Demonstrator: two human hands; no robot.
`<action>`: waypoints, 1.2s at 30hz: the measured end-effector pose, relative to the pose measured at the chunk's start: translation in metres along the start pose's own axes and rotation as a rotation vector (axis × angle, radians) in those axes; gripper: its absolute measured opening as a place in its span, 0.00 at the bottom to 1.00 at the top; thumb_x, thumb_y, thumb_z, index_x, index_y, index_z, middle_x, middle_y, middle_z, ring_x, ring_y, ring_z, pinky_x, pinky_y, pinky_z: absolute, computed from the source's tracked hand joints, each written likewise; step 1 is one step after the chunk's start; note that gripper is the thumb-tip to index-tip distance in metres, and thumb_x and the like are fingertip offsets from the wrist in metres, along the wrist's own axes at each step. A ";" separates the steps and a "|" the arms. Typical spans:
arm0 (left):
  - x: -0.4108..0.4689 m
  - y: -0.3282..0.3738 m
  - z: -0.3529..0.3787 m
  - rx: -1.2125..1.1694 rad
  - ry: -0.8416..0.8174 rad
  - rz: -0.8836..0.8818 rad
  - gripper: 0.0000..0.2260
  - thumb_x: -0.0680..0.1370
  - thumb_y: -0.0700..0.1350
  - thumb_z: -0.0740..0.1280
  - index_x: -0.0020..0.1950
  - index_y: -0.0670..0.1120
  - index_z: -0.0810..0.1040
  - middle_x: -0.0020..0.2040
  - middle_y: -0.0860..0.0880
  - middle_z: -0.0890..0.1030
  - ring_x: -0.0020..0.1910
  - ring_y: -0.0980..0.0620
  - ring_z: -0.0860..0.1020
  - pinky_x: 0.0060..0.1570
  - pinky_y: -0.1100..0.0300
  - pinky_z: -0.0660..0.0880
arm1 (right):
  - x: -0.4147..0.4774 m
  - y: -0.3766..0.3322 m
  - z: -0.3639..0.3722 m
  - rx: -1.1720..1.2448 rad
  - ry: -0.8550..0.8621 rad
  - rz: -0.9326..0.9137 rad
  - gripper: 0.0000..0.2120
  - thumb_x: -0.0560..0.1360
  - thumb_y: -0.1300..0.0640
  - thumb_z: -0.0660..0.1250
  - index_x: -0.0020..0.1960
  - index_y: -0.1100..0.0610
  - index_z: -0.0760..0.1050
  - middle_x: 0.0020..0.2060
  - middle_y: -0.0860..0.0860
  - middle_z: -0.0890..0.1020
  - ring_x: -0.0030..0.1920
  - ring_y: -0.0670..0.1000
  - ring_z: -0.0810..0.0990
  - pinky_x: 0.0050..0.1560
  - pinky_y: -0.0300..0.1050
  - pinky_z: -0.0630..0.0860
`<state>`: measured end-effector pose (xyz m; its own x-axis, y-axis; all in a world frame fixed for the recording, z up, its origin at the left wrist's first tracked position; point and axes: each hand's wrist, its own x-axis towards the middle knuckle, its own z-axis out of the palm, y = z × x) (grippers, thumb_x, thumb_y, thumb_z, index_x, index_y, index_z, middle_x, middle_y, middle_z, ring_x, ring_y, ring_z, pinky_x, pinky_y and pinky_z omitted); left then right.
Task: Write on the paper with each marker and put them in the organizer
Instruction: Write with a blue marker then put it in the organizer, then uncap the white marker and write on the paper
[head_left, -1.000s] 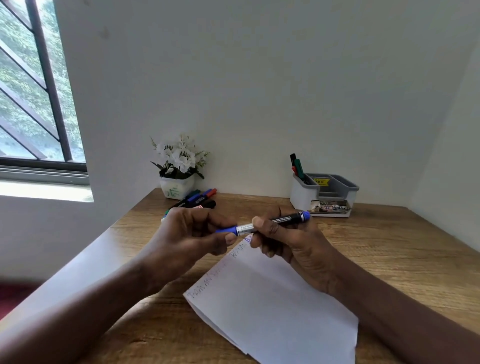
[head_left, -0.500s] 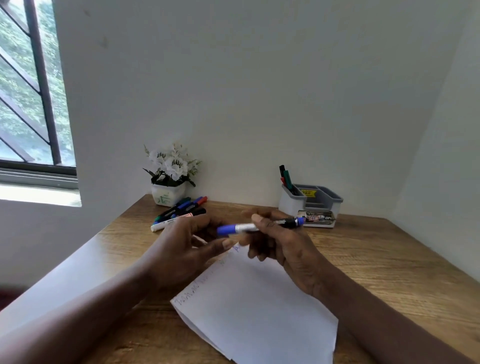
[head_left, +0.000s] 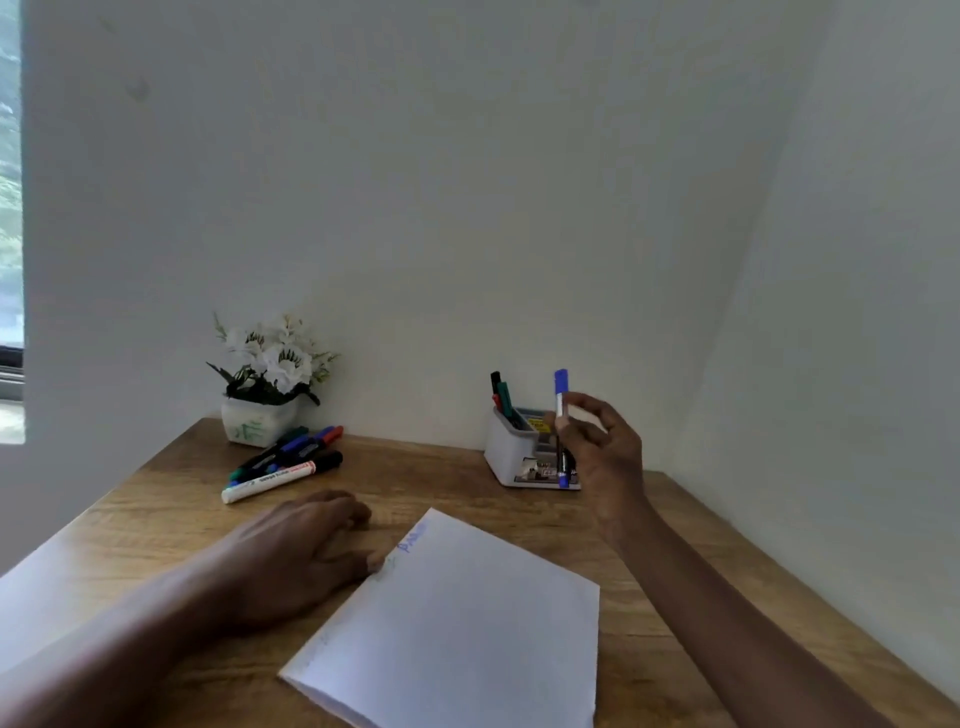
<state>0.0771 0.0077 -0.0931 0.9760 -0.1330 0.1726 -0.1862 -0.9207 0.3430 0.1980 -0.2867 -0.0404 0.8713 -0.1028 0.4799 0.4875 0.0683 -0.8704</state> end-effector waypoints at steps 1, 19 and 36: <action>0.001 0.000 0.000 -0.012 0.006 0.001 0.29 0.75 0.72 0.60 0.72 0.61 0.70 0.72 0.63 0.71 0.69 0.62 0.70 0.69 0.60 0.69 | 0.008 -0.003 0.002 -0.019 0.034 -0.011 0.20 0.76 0.66 0.72 0.65 0.51 0.77 0.47 0.57 0.88 0.45 0.51 0.87 0.44 0.44 0.84; 0.009 -0.003 -0.002 -0.043 -0.064 0.003 0.28 0.76 0.69 0.64 0.73 0.60 0.69 0.76 0.58 0.68 0.73 0.56 0.68 0.71 0.55 0.68 | 0.086 0.040 0.037 -0.990 -0.244 -0.270 0.29 0.79 0.60 0.65 0.78 0.49 0.65 0.57 0.59 0.83 0.56 0.59 0.82 0.61 0.53 0.77; 0.007 0.003 -0.004 -0.055 -0.079 -0.033 0.28 0.77 0.66 0.66 0.75 0.58 0.69 0.78 0.54 0.67 0.75 0.51 0.66 0.73 0.51 0.66 | 0.031 0.018 0.081 -1.172 -0.501 -1.031 0.18 0.76 0.56 0.68 0.66 0.52 0.77 0.56 0.52 0.80 0.59 0.54 0.77 0.55 0.54 0.75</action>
<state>0.0826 0.0057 -0.0870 0.9871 -0.1339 0.0874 -0.1578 -0.9037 0.3981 0.2381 -0.2085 -0.0320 0.2688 0.7035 0.6579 0.7366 -0.5902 0.3303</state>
